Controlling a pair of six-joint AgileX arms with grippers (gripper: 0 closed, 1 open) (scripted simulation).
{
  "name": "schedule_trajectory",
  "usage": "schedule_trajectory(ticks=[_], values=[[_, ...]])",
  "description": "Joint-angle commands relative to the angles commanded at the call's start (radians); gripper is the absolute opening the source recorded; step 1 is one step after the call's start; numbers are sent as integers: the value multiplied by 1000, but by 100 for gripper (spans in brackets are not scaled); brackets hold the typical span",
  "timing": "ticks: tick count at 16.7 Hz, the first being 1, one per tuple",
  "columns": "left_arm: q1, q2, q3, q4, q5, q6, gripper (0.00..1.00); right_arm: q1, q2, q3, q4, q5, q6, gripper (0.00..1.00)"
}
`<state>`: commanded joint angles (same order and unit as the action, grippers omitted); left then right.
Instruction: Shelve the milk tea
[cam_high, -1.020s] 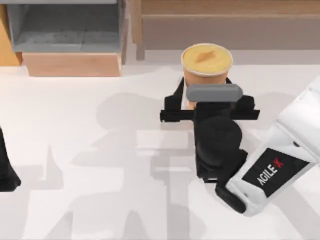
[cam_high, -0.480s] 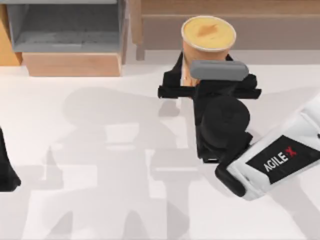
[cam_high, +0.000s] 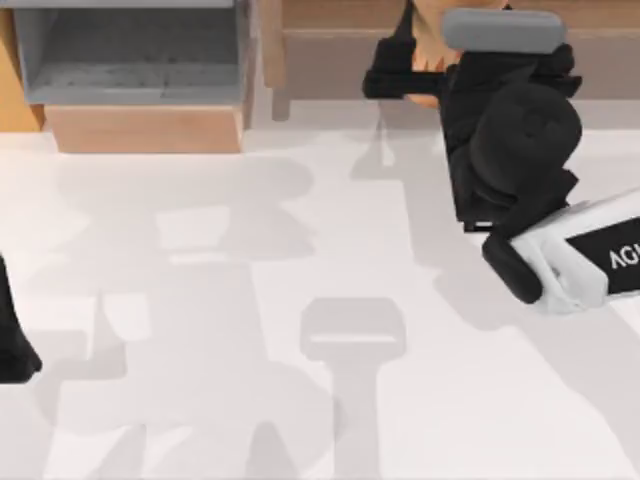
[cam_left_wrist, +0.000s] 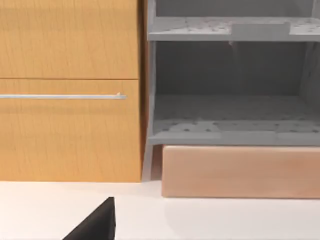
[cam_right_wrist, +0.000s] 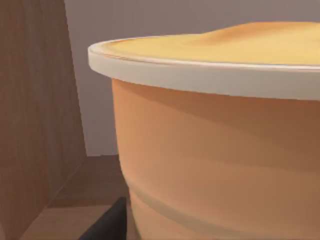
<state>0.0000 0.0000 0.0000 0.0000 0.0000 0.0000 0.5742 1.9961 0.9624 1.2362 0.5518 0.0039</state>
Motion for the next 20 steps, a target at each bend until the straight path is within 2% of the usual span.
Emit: schedule_trajectory(ticks=[11,15,20], values=[[0,0,0,0,0,0,100,-286,-146,83,-295,-281,-17,0],[0,0,0,0,0,0,100,-356,-166,106,-359,-335,-19,0],[0,0,0,0,0,0,100,-376,-173,114,-376,-350,-19,0]])
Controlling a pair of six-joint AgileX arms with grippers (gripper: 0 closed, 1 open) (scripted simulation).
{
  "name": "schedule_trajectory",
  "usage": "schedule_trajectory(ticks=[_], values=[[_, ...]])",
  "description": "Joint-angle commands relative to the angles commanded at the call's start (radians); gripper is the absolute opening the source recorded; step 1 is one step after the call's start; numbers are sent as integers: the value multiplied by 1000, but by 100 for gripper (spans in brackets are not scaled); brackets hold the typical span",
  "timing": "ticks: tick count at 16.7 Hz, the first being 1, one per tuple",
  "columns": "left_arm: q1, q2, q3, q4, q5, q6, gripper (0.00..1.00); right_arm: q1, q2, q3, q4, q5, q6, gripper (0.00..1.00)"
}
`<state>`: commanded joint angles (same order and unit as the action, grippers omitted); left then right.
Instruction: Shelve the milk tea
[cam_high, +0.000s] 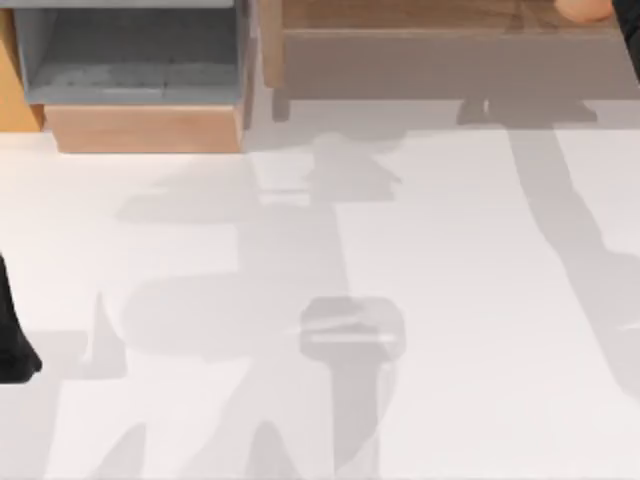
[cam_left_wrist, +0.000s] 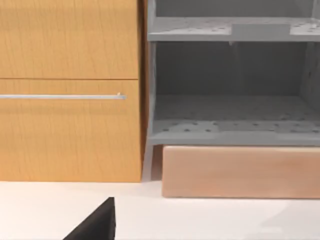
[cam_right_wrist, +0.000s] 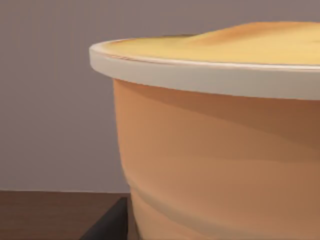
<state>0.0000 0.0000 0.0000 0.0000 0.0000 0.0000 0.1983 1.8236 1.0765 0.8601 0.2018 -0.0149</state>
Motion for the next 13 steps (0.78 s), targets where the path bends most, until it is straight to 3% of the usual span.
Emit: schedule_trajectory(ticks=[13], values=[[0,0,0,0,0,0,100,-10,112,91,19,-10,1,0]])
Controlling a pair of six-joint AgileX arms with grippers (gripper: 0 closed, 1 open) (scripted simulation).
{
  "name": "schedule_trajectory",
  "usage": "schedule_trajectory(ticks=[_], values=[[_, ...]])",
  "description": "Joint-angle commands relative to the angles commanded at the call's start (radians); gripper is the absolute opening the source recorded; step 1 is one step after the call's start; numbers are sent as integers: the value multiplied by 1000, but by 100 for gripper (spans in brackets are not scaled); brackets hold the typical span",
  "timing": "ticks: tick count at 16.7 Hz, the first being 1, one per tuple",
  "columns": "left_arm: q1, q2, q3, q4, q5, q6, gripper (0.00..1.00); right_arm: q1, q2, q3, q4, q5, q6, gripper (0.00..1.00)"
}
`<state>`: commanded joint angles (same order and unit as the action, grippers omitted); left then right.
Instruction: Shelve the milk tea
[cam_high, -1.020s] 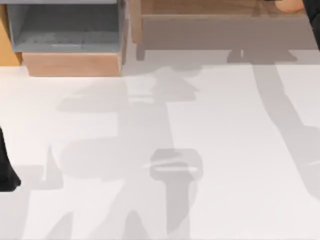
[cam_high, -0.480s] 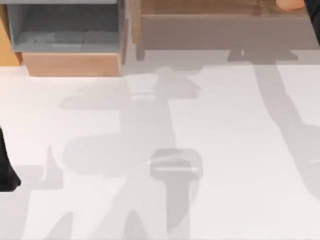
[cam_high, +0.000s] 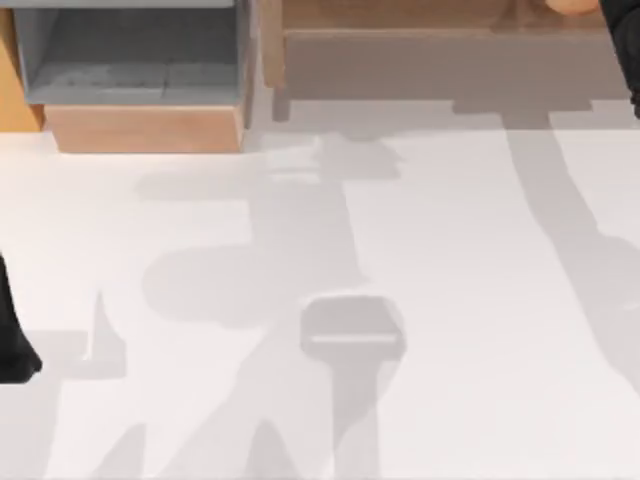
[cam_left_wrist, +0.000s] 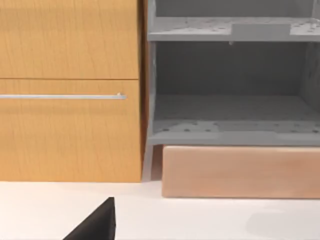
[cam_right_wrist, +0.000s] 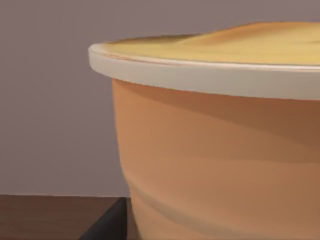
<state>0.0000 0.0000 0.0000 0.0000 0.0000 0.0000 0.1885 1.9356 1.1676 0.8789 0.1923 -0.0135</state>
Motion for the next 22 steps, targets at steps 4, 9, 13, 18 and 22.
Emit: schedule_trajectory(ticks=[4,9,13,18,22], values=[[0,0,0,0,0,0,100,-6,43,38,6,-5,0,0],[0,0,0,0,0,0,100,-12,78,70,10,-9,0,0],[0,0,0,0,0,0,100,-12,78,70,10,-9,0,15],[0,0,0,0,0,0,100,-12,78,70,10,-9,0,53],[0,0,0,0,0,0,100,-12,78,70,10,-9,0,83]])
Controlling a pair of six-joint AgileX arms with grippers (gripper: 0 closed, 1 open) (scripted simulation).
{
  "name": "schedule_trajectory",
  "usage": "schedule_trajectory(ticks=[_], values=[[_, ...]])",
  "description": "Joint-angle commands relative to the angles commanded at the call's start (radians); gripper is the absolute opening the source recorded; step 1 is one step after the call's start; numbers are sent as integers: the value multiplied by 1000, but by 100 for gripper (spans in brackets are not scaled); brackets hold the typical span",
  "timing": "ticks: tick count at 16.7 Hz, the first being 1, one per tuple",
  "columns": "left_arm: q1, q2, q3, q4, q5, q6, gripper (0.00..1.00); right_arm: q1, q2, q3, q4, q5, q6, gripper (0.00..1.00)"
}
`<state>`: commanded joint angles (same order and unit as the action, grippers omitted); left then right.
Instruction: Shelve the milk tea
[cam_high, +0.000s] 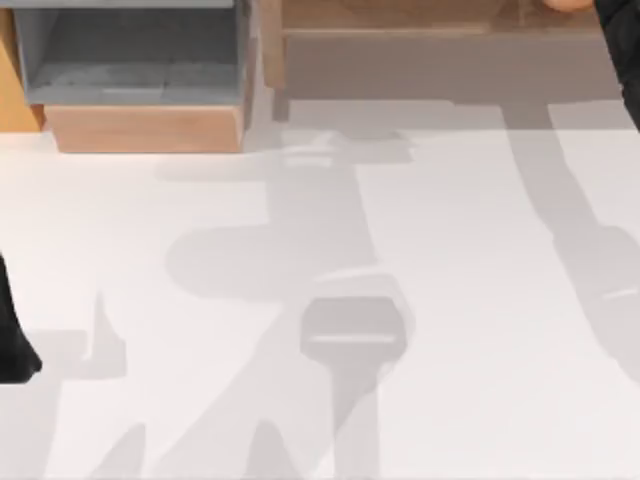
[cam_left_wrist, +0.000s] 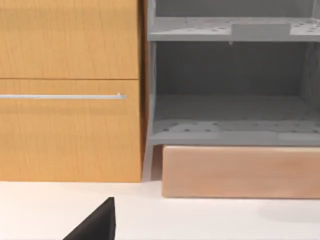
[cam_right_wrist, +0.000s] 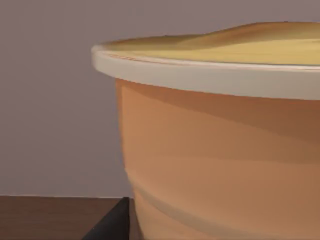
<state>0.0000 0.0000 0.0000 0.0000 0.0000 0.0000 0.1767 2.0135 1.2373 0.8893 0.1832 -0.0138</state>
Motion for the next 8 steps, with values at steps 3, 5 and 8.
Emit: schedule_trajectory(ticks=[3,5,8], values=[[0,0,0,0,0,0,100,0,0,0,0,0,0,100],[0,0,0,0,0,0,100,0,0,0,0,0,0,100],[0,0,0,0,0,0,100,0,0,0,0,0,0,100]])
